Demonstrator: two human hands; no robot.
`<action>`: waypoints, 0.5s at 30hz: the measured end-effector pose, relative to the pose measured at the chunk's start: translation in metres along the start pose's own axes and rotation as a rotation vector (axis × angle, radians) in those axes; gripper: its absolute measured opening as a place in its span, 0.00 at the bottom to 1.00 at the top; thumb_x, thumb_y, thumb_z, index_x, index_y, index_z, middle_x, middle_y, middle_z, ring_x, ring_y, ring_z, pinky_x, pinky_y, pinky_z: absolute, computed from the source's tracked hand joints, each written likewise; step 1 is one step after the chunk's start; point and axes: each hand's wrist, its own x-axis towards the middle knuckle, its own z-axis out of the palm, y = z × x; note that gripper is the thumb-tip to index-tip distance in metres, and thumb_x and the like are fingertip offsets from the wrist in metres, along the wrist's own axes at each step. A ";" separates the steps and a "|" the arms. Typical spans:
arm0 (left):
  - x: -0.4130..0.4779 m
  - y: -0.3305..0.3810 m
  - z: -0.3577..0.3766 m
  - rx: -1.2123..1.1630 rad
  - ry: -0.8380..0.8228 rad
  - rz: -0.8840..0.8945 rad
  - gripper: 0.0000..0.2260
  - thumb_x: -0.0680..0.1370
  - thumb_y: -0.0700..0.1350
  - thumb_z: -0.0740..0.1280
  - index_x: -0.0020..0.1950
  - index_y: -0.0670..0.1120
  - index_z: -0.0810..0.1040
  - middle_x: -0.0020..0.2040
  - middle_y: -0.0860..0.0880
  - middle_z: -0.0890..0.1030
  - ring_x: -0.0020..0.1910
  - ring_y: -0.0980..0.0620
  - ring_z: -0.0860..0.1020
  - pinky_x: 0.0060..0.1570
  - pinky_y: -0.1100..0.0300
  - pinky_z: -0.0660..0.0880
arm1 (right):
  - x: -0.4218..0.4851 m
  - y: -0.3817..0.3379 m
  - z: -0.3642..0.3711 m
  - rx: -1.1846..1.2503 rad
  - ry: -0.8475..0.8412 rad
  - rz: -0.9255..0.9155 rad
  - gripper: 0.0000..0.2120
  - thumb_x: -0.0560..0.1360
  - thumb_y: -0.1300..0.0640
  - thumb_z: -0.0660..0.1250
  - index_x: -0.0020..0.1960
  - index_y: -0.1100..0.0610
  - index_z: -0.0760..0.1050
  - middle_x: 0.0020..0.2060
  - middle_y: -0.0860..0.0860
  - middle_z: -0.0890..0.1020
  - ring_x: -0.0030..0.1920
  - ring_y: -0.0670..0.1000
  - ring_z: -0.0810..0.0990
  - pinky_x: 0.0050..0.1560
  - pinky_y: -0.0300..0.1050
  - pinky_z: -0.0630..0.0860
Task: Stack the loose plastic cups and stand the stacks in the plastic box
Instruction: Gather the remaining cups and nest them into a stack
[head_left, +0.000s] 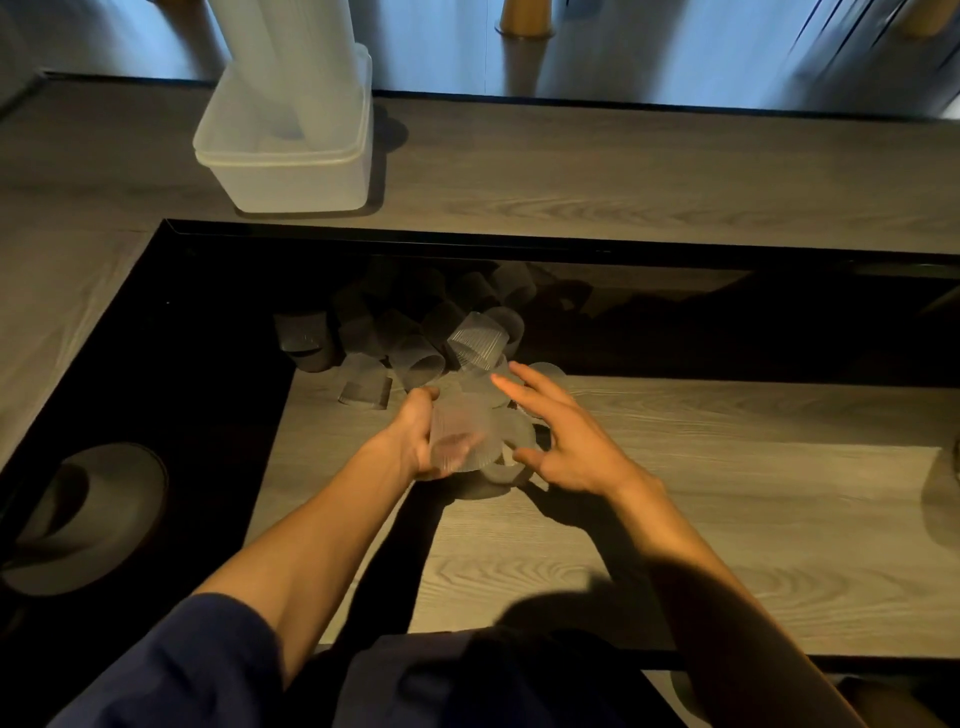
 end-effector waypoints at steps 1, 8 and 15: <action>-0.001 0.001 0.004 0.016 -0.003 -0.011 0.26 0.83 0.62 0.57 0.60 0.39 0.78 0.41 0.36 0.84 0.38 0.38 0.84 0.35 0.53 0.83 | 0.001 -0.006 0.000 0.014 -0.003 -0.050 0.45 0.74 0.58 0.76 0.79 0.34 0.56 0.82 0.42 0.53 0.81 0.47 0.54 0.76 0.47 0.59; -0.008 0.000 0.020 0.075 -0.003 0.013 0.26 0.82 0.65 0.55 0.51 0.43 0.79 0.38 0.44 0.83 0.28 0.48 0.82 0.23 0.61 0.75 | 0.002 0.008 0.003 0.049 0.129 -0.052 0.36 0.71 0.39 0.75 0.76 0.45 0.69 0.69 0.45 0.70 0.69 0.44 0.70 0.68 0.48 0.74; -0.003 -0.008 0.025 0.575 0.217 0.515 0.19 0.83 0.63 0.59 0.50 0.48 0.76 0.48 0.47 0.81 0.47 0.49 0.80 0.47 0.55 0.77 | -0.003 0.027 0.009 -0.005 -0.032 0.163 0.39 0.71 0.45 0.78 0.78 0.45 0.66 0.70 0.47 0.68 0.70 0.47 0.68 0.73 0.48 0.69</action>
